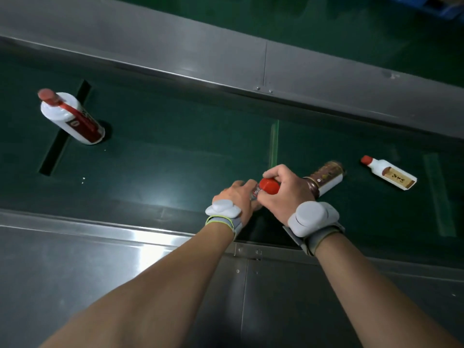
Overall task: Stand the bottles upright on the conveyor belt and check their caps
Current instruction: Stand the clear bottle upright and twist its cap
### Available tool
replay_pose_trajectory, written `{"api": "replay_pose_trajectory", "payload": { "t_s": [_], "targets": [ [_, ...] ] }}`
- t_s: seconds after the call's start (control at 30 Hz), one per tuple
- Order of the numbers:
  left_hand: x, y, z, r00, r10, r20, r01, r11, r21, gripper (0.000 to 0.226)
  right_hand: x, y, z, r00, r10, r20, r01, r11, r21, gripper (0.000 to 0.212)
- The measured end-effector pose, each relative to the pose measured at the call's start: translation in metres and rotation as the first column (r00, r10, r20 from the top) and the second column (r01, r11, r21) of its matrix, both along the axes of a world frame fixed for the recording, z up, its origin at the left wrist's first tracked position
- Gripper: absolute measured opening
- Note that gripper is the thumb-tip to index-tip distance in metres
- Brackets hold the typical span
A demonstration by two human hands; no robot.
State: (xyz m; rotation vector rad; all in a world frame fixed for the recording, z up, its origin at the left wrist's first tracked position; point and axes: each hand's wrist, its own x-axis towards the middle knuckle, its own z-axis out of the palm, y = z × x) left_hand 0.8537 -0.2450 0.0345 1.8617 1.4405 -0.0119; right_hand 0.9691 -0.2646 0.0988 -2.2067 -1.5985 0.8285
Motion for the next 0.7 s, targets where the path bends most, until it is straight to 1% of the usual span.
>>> {"api": "replay_pose_trajectory", "payload": {
  "t_s": [0.13, 0.2, 0.3, 0.37, 0.5, 0.6, 0.7],
  "targets": [
    [-0.001, 0.004, -0.001, 0.999, -0.003, -0.034, 0.004, 1.0, 0.009, 0.029, 0.003, 0.003, -0.003, 0.996, 0.073, 0.049, -0.07, 0.996, -0.049, 0.027],
    [0.001, 0.004, -0.002, 0.999, -0.02, -0.045, 0.021, 0.999, 0.03, 0.032, 0.003, 0.004, -0.007, 0.99, 0.12, 0.068, -0.116, 0.991, -0.063, 0.027],
    [0.001, 0.001, -0.005, 0.998, -0.023, -0.054, 0.025, 0.999, 0.044, 0.037, 0.001, 0.007, -0.015, 0.967, 0.233, 0.104, -0.221, 0.969, -0.114, 0.028],
    [0.001, 0.0, -0.008, 0.999, 0.0, -0.038, 0.001, 1.0, 0.031, 0.037, -0.001, 0.008, -0.019, 0.952, 0.29, 0.098, -0.276, 0.952, -0.134, 0.027],
    [-0.002, 0.002, -0.011, 0.999, 0.049, 0.001, -0.049, 0.999, 0.007, 0.036, -0.001, 0.013, -0.019, 0.936, 0.332, 0.115, -0.312, 0.936, -0.163, 0.028],
    [-0.003, 0.003, -0.012, 0.996, 0.085, 0.041, -0.084, 0.996, -0.018, 0.036, -0.001, 0.016, -0.018, 0.899, 0.396, 0.187, -0.363, 0.912, -0.188, 0.031],
    [-0.003, 0.004, -0.012, 0.994, 0.106, 0.035, -0.105, 0.994, -0.028, 0.034, -0.002, 0.016, -0.014, 0.866, 0.438, 0.24, -0.405, 0.897, -0.175, 0.033]
  ]
}}
